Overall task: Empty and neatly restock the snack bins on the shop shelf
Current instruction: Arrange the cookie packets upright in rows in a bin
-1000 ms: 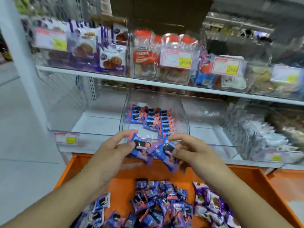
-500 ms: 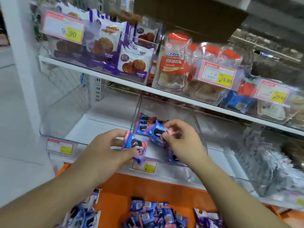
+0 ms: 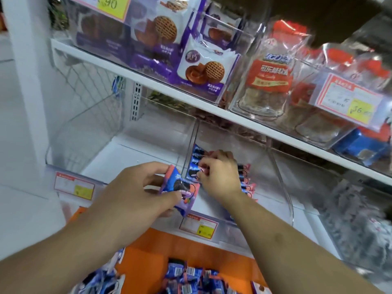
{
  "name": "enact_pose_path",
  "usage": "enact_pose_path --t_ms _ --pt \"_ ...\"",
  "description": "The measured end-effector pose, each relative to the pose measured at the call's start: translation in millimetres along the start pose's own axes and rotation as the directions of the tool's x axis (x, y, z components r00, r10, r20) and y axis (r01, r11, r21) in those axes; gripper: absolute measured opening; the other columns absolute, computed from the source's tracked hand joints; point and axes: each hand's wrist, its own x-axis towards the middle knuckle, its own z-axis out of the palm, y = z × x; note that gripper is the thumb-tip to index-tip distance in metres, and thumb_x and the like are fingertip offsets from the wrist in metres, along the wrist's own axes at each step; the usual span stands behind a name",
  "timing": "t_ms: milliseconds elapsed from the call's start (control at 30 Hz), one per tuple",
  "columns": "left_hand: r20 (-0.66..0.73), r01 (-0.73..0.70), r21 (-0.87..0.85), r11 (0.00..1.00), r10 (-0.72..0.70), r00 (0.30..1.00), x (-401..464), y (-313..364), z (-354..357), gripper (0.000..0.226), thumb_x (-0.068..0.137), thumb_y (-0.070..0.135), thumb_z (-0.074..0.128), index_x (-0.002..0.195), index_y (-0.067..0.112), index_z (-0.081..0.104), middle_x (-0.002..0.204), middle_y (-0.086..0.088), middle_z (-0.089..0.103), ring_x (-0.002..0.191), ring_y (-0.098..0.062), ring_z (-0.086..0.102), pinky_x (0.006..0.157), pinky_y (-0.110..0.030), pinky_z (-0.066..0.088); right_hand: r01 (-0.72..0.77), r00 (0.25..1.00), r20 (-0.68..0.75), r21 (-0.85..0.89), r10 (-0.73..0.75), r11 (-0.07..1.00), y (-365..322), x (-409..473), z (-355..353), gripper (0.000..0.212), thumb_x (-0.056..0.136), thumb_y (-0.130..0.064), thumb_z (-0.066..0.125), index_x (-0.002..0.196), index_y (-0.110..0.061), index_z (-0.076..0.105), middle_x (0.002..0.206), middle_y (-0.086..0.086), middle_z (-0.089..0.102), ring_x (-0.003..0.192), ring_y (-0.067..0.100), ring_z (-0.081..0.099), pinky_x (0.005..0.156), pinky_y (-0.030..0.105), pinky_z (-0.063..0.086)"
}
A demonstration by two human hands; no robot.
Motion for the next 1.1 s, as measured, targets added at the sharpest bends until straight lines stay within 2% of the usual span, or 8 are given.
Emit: enact_pose_path --t_ms 133,200,300,367,533,733,967,1100 --pt "0.006 -0.019 0.066 0.998 0.019 1.000 -3 4 2 0.040 0.086 0.023 0.082 0.121 0.038 0.069 0.099 0.017 0.078 0.083 -0.010 0.077 0.081 -0.035 0.064 -0.041 0.998 0.046 -0.024 0.042 0.999 -5 -6 -6 0.033 0.080 -0.033 0.073 0.112 -0.024 0.076 0.112 0.007 0.069 0.107 0.037 0.057 0.095 0.044 0.047" --pt "-0.003 -0.038 0.119 0.992 0.038 0.999 -5 7 2 0.039 0.085 0.029 0.082 0.120 0.041 0.068 0.098 0.023 0.077 0.083 -0.004 0.075 0.083 -0.036 0.062 -0.106 0.994 0.040 0.177 0.100 0.979 -11 -15 -19 0.033 0.087 -0.035 0.061 0.113 -0.023 0.076 0.115 0.004 0.072 0.111 0.033 0.060 0.102 0.046 0.046" --pt "-0.032 -0.076 0.156 0.985 0.082 0.996 -8 12 5 0.034 0.084 0.033 0.083 0.114 0.040 0.069 0.094 0.027 0.076 0.085 0.006 0.071 0.089 -0.036 0.059 -0.266 0.964 0.200 0.762 0.176 0.590 -29 -38 -69 0.032 0.095 -0.035 0.053 0.110 -0.020 0.077 0.110 0.003 0.075 0.104 0.021 0.067 0.093 0.041 0.051" --pt "-0.034 -0.096 0.126 0.987 0.101 0.994 -9 14 8 0.033 0.084 0.030 0.083 0.113 0.037 0.070 0.094 0.024 0.078 0.086 0.005 0.072 0.088 -0.034 0.058 -0.279 0.956 0.295 0.899 0.005 0.339 -41 -58 -105 0.025 0.099 -0.030 0.059 0.114 -0.018 0.075 0.109 0.014 0.073 0.096 0.024 0.067 0.080 0.040 0.050" --pt "-0.016 -0.205 0.228 0.952 0.214 0.977 -10 12 18 0.045 0.087 0.034 0.080 0.128 0.042 0.063 0.114 0.027 0.072 0.104 0.009 0.066 0.095 -0.026 0.053 -0.218 0.969 0.245 0.812 0.024 0.541 -49 -79 -125 0.034 0.085 -0.004 0.085 0.110 -0.023 0.073 0.096 0.005 0.076 0.073 0.035 0.074 0.073 0.057 0.062" --pt "0.166 -0.337 0.671 0.660 0.309 0.936 5 -19 12 0.084 0.091 0.052 0.070 0.156 0.060 0.017 0.163 0.034 0.019 0.150 0.001 0.029 0.125 -0.039 0.030 -0.234 0.969 0.187 0.476 0.162 0.847 -16 -59 -99 0.027 0.079 -0.019 0.080 0.097 -0.032 0.064 0.086 -0.014 0.073 0.075 0.005 0.067 0.070 0.024 0.057" --pt "0.249 -0.407 0.727 0.553 0.340 0.907 21 -31 3 0.081 0.094 0.051 0.061 0.162 0.050 0.016 0.167 0.029 0.018 0.152 -0.001 0.023 0.125 -0.040 0.030 -0.048 0.980 0.198 0.273 -0.007 0.961 -12 -24 -34 0.021 0.083 -0.016 0.075 0.092 -0.028 0.060 0.084 -0.009 0.066 0.082 0.021 0.060 0.075 0.043 0.054" --pt "0.238 -0.398 0.736 0.547 0.343 0.909 19 -34 5 0.077 0.101 0.047 0.054 0.161 0.053 0.006 0.167 0.033 0.006 0.153 0.004 0.011 0.126 -0.031 0.017 0.031 0.989 0.139 0.138 -0.050 0.990 -8 -15 -14 0.016 0.080 -0.019 0.081 0.090 -0.024 0.071 0.090 -0.005 0.065 0.094 0.024 0.054 0.083 0.040 0.050"
